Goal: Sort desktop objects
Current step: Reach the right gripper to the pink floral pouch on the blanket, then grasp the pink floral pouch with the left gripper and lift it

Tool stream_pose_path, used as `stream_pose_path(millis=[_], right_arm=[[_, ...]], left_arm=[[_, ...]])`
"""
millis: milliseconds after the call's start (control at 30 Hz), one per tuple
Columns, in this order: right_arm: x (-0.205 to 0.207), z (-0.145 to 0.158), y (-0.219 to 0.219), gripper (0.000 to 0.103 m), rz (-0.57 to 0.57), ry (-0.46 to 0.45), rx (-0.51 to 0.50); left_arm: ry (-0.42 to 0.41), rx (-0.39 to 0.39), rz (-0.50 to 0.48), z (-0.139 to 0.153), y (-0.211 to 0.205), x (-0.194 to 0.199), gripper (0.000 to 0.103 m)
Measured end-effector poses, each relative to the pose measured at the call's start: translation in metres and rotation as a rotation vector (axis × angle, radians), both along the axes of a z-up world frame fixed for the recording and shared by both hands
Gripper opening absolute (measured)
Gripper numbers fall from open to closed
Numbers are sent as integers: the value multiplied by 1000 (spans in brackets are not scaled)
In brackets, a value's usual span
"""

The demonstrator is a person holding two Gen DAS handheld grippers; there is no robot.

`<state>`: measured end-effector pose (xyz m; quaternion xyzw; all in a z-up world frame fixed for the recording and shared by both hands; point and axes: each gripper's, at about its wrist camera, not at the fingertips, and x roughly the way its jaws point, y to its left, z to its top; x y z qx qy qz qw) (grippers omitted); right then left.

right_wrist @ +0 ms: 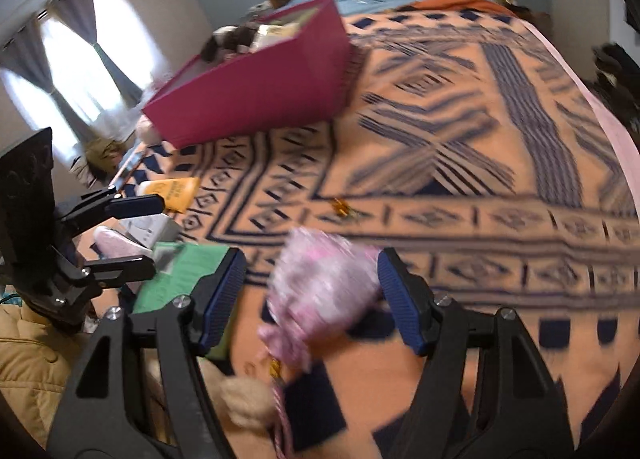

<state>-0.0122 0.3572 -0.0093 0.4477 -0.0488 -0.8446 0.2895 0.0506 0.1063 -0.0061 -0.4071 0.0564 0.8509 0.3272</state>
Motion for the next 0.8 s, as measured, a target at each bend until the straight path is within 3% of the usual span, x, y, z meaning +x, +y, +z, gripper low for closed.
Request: stream_pose_path(millis=[100, 300, 533, 800], right_arm=[[0, -12, 5, 70, -23, -31, 8], [-2, -31, -1, 70, 10, -82, 6], [-10, -25, -3, 36, 40, -65, -56], [-36, 4, -13, 34, 4, 21, -161]], left_arm=[[-23, -2, -51, -4, 17, -2, 75], [-48, -9, -63, -11, 30, -2, 75], [-75, 3, -39, -13, 29, -10, 75], [-94, 51, -12, -6, 25, -25, 75]])
